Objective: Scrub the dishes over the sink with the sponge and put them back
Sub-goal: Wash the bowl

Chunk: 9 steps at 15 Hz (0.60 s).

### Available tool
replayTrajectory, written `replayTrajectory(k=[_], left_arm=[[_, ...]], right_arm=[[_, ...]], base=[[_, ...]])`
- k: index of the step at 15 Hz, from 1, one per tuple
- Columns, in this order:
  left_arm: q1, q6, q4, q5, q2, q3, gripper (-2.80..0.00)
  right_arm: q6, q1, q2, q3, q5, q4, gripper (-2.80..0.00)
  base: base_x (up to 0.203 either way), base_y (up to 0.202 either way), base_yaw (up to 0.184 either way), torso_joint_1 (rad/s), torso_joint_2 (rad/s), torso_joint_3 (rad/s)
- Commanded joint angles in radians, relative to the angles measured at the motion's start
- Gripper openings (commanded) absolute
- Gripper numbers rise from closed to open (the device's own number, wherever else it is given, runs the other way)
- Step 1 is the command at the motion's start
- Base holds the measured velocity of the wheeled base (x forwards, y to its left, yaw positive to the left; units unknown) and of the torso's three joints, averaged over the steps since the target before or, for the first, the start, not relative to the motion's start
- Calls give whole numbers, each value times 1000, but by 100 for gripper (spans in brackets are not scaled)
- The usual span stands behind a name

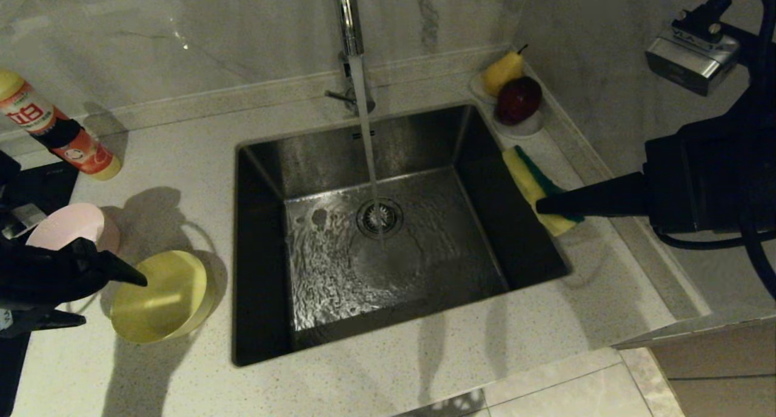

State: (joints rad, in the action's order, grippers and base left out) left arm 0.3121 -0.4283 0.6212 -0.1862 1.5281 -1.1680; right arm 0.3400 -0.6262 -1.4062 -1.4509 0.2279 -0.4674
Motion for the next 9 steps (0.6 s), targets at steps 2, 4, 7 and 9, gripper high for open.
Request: replayTrajectory(k=[2, 4, 7, 9], left_arm=[[-11, -3, -13, 22, 22, 27, 0], [-27, -5, -67, 40, 40, 53, 0], [-52, -16, -98, 62, 60, 70, 0], [-60, -25, -100, 62, 67, 74, 0]], right_arm=[[2, 0, 6, 11, 2, -2, -280], [3, 0, 7, 19, 4, 0, -280], [1, 13, 6, 20, 4, 3, -280], [-1, 16, 8, 21, 4, 1, -280]], base=[[0, 0, 0, 0, 0, 0], [0, 0, 0, 0, 0, 0], [0, 0, 0, 0, 0, 0], [0, 0, 0, 0, 0, 0]])
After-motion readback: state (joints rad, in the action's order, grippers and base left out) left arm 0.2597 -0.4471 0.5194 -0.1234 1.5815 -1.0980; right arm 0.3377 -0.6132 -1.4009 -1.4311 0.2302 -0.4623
